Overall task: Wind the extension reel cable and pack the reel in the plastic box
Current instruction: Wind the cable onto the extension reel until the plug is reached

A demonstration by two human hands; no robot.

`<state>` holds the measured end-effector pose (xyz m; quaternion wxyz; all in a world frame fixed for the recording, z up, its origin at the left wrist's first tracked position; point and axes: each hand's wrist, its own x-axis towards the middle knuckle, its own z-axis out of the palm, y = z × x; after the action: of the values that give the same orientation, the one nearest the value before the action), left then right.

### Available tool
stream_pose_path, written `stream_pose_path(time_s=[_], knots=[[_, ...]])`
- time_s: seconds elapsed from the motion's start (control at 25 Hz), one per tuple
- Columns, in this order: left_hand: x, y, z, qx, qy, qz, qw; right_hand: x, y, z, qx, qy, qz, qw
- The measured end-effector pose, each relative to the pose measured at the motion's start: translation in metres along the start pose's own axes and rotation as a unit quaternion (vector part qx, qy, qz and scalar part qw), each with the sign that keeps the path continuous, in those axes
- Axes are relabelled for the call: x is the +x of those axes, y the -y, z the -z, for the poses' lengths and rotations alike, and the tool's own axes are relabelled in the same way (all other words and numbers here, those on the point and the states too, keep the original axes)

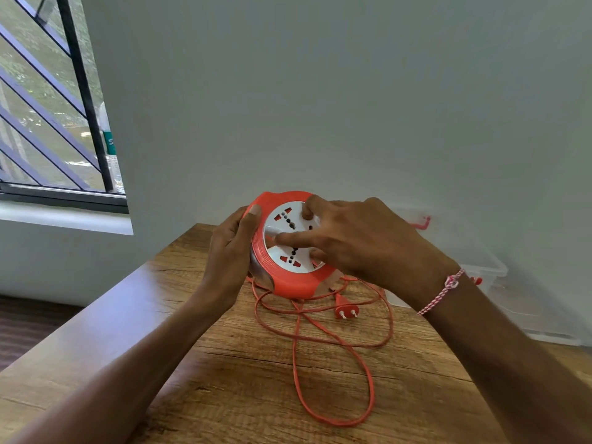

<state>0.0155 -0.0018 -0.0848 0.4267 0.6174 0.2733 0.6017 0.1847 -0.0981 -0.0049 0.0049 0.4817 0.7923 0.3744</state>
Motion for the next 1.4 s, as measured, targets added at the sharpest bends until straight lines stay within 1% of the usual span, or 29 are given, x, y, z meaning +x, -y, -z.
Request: stream_pose_path(time_s=[0.08,0.16,0.24,0.28,0.36,0.48,0.6,0.64,0.68,0.72,0.76,0.84,0.88,0.92,1.0,1.08,1.2,1.28,1.36,1.4], knots=[[-0.001,0.001,0.0,0.005,0.013,-0.004,1.0,0.001,0.0,-0.003,-0.004,-0.007,0.004,1.0],[-0.002,0.001,-0.001,0.012,0.02,-0.01,1.0,-0.002,0.001,-0.009,0.002,-0.036,-0.007,0.999],[-0.003,0.001,-0.002,0.015,0.017,-0.019,1.0,-0.003,0.002,-0.015,0.036,-0.087,-0.063,0.994],[-0.004,0.002,-0.003,0.015,0.011,-0.024,1.0,-0.002,0.006,-0.017,0.064,-0.108,-0.109,0.986],[-0.005,0.003,-0.007,0.012,0.0,-0.03,0.999,0.001,0.018,-0.02,0.152,-0.135,-0.217,0.955],[-0.009,0.005,-0.008,0.022,-0.013,-0.042,0.999,0.007,0.033,-0.024,0.292,-0.12,-0.339,0.886],[-0.01,0.007,-0.008,0.043,-0.021,-0.056,0.997,0.011,0.039,-0.034,0.381,-0.101,-0.409,0.823],[-0.01,0.009,-0.007,0.051,-0.024,-0.057,0.997,0.012,0.038,-0.036,0.408,-0.092,-0.418,0.806],[-0.01,0.01,-0.007,0.054,-0.026,-0.056,0.997,0.011,0.035,-0.035,0.422,-0.083,-0.414,0.802],[-0.009,0.011,-0.007,0.054,-0.028,-0.052,0.997,0.01,0.03,-0.032,0.41,-0.077,-0.397,0.817],[-0.008,0.012,-0.007,0.052,-0.031,-0.048,0.997,0.007,0.021,-0.027,0.369,-0.075,-0.364,0.852],[-0.006,0.013,-0.005,0.051,-0.037,-0.039,0.997,0.002,0.003,-0.015,0.263,-0.052,-0.252,0.93],[-0.005,0.013,-0.005,0.05,-0.038,-0.036,0.997,-0.001,-0.004,-0.01,0.214,-0.025,-0.191,0.958],[-0.004,0.013,-0.004,0.045,-0.038,-0.033,0.998,-0.002,-0.01,-0.006,0.171,0.009,-0.143,0.975],[-0.004,0.012,-0.004,0.03,-0.034,-0.027,0.999,-0.003,-0.012,-0.004,0.106,0.066,-0.084,0.989],[-0.004,0.011,-0.004,0.024,-0.031,-0.025,0.999,-0.002,-0.008,-0.005,0.066,0.074,-0.053,0.994],[-0.005,0.01,-0.005,0.024,-0.025,-0.026,0.999,0.001,0.003,-0.009,0.034,0.031,-0.039,0.998],[-0.006,0.01,-0.005,0.031,-0.021,-0.031,0.999,0.0,0.006,-0.016,0.019,-0.022,-0.034,0.999],[-0.006,0.01,-0.005,0.037,-0.025,-0.035,0.998,-0.001,0.011,-0.024,0.038,-0.081,-0.06,0.994],[-0.007,0.01,-0.005,0.039,-0.025,-0.038,0.998,0.0,0.013,-0.027,0.061,-0.097,-0.091,0.989]])
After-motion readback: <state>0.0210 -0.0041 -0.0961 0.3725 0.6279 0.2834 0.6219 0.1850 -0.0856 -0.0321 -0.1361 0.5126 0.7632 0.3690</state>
